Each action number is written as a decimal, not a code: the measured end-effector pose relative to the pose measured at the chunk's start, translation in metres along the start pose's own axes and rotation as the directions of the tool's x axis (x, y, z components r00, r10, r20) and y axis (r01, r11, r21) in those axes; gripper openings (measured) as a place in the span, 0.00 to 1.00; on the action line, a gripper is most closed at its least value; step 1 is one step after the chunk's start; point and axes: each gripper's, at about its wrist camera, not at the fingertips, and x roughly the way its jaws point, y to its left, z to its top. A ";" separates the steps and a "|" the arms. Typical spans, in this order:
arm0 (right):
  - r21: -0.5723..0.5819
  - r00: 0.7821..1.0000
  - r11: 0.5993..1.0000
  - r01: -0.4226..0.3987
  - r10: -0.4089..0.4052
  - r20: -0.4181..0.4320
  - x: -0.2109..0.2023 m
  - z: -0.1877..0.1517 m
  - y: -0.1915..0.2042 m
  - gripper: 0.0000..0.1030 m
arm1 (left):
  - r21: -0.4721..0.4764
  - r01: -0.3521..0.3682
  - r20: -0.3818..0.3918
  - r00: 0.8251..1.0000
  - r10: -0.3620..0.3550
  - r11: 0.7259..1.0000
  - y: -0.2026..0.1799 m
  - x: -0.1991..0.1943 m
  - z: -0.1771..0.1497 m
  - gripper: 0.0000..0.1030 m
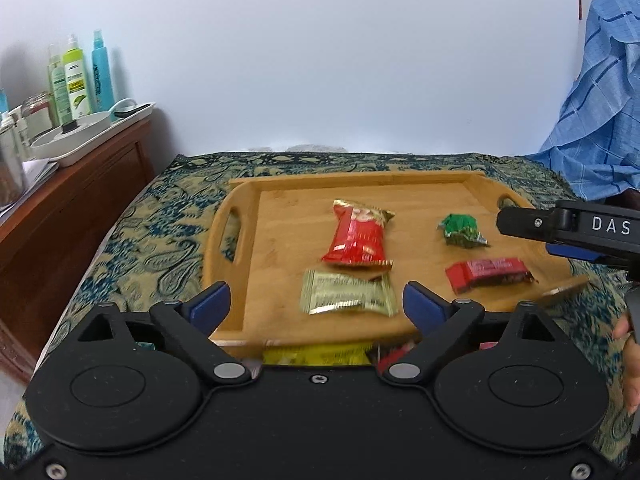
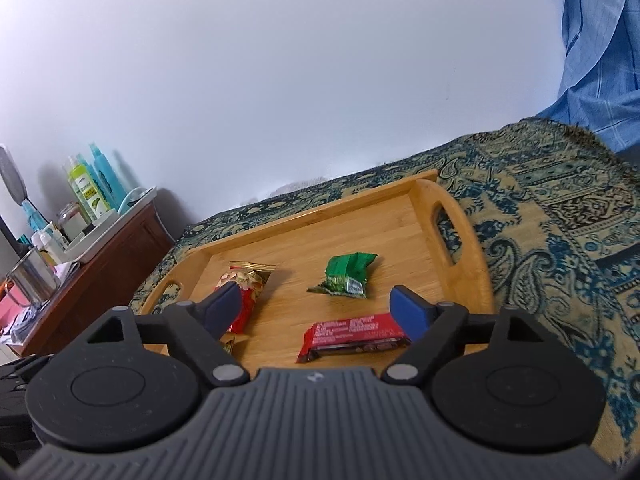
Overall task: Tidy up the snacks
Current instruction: 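Open both tools to release the nut bag and green packet on the tray, then move both tools back toward the remaining snack pile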
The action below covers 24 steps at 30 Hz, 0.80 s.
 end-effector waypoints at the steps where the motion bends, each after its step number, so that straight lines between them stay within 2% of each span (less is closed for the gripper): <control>1: -0.004 1.000 1.000 -0.001 0.001 0.002 -0.004 -0.003 0.000 0.88 | 0.000 -0.004 0.002 1.000 0.004 1.000 0.001 -0.004 -0.003 0.92; 10: -0.141 0.998 0.989 0.053 -0.047 0.049 -0.035 -0.035 0.019 0.94 | 0.063 -0.062 0.017 0.998 0.061 0.996 0.005 -0.037 -0.022 0.95; 20: -0.295 0.997 0.953 0.071 -0.055 0.062 -0.061 -0.073 0.044 0.95 | 0.091 -0.046 0.068 0.997 0.040 0.995 0.009 -0.095 -0.027 0.98; 24: -0.321 0.997 0.944 0.072 -0.056 0.059 -0.068 -0.088 0.053 0.95 | 0.086 -0.038 0.083 0.996 0.031 0.996 0.011 -0.114 -0.038 0.99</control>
